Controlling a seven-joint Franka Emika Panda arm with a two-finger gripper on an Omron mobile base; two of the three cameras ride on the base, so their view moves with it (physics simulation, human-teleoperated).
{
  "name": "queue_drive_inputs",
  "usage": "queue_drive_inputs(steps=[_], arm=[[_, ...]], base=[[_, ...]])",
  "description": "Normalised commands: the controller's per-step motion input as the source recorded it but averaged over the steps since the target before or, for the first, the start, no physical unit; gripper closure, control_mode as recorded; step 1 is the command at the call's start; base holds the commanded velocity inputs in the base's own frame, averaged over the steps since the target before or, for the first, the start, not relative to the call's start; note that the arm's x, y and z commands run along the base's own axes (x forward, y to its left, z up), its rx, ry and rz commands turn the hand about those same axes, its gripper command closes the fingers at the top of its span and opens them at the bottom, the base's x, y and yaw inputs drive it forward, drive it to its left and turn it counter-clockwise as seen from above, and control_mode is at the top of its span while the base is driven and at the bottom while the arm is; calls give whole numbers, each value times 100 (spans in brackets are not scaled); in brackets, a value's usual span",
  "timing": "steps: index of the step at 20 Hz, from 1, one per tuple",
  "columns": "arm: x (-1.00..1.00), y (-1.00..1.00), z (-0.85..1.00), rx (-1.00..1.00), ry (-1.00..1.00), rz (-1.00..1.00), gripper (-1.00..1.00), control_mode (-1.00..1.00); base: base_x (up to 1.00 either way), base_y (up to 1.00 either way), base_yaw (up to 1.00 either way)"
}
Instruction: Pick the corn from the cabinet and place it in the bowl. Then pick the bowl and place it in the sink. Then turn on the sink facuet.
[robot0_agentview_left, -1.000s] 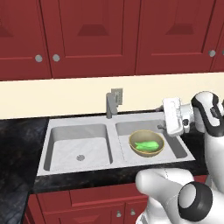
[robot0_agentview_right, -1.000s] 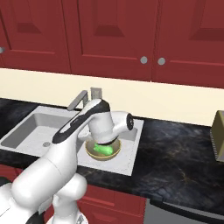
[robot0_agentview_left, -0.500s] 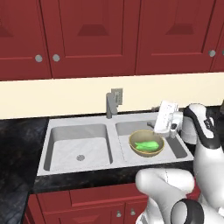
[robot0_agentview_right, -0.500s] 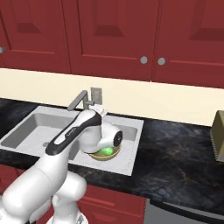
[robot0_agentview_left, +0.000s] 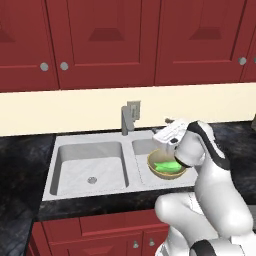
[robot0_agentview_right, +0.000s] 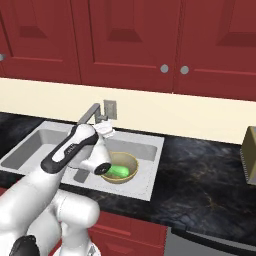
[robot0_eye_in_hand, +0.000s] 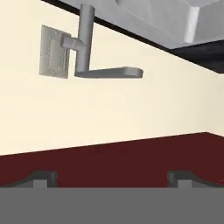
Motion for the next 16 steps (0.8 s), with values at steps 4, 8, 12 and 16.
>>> queue_drive_inputs(steps=[4,8,12,16], arm=[[64,-10,0,21,0,-11,-100,-100],[52,-33,-11,17,4,-1,-100,-100],[26,-88,-36,25,1,0,-100,-100],[30,-55,-19,17,0,1,-100,-100]], base=[[0,0,0],[0,0,0],[0,0,0],[0,0,0]])
